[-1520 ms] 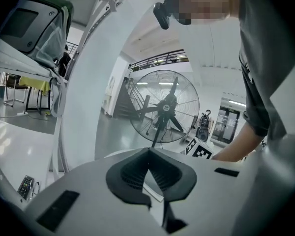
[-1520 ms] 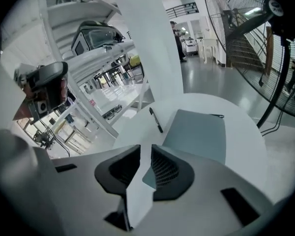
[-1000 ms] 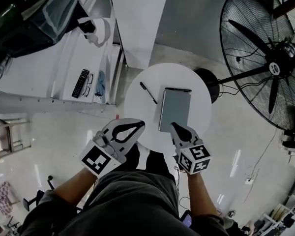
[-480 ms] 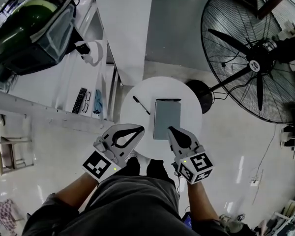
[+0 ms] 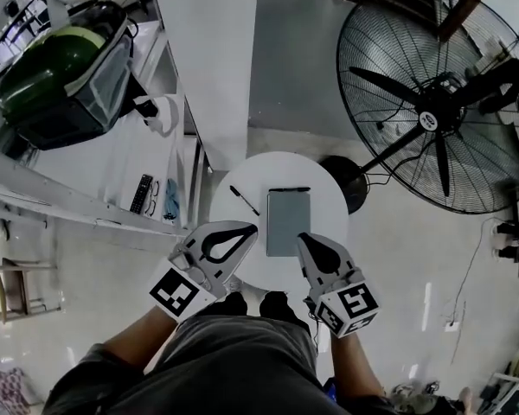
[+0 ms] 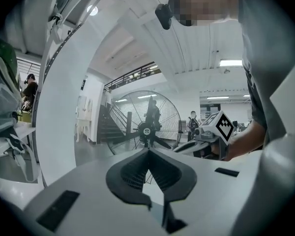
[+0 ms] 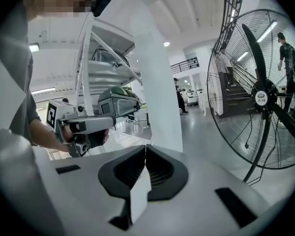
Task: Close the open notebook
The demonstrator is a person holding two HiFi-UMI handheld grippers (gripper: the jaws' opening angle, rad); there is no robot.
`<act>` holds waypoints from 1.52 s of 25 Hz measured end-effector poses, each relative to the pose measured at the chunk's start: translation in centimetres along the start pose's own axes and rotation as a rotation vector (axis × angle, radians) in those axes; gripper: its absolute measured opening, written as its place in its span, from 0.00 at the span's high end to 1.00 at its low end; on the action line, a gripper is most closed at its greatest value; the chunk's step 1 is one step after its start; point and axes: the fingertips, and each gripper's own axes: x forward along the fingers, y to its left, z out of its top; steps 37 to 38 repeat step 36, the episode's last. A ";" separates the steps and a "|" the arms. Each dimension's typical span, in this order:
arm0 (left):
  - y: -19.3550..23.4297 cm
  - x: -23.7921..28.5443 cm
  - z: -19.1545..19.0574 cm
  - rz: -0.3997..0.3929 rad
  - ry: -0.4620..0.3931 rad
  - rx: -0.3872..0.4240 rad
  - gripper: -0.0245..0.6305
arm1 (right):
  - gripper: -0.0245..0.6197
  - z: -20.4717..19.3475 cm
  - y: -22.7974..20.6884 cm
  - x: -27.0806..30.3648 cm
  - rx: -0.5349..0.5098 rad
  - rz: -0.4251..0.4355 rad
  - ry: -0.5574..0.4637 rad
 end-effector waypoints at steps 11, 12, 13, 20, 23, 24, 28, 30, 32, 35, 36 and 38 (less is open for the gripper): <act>-0.3 0.5 1.8 0.002 -0.044 0.007 0.94 | 0.93 1.8 0.0 -1.3 -0.016 -0.023 -0.032; -0.3 0.6 1.9 0.004 -0.045 0.006 0.94 | 0.93 1.9 0.0 -1.3 -0.019 -0.021 -0.034; -0.2 0.6 2.0 0.006 -0.046 0.006 0.94 | 0.93 2.1 -0.1 -1.3 -0.022 -0.020 -0.033; -0.1 1.2 1.9 0.016 -0.045 -0.003 0.94 | 0.93 2.2 -0.6 -1.2 -0.030 -0.014 -0.019; 0.0 1.4 1.8 0.021 -0.041 -0.007 0.94 | 0.93 2.0 -0.8 -1.0 -0.026 -0.010 -0.008; 0.0 1.5 1.7 0.023 -0.039 -0.010 0.94 | 0.93 2.1 -0.9 -0.9 -0.023 -0.008 -0.012; 0.1 1.9 1.5 0.029 -0.037 -0.013 0.94 | 0.93 1.7 -1.5 -0.7 -0.011 -0.005 0.002; 0.1 2.1 1.4 0.030 -0.034 -0.013 0.94 | 0.93 1.6 -1.8 -0.7 -0.006 -0.007 0.005; 0.2 2.3 1.4 0.031 -0.031 -0.014 0.94 | 0.93 1.6 -2.0 -0.6 -0.004 -0.007 0.009; 0.3 2.5 1.3 0.036 -0.029 -0.015 0.94 | 0.93 1.6 -2.3 -0.4 -0.011 -0.001 0.011; 0.4 2.5 1.2 0.037 -0.029 -0.015 0.94 | 0.93 1.6 -2.4 -0.3 -0.014 0.001 0.013; 0.4 2.5 1.2 0.037 -0.029 -0.015 0.94 | 0.93 1.6 -2.4 -0.3 -0.014 0.001 0.013</act>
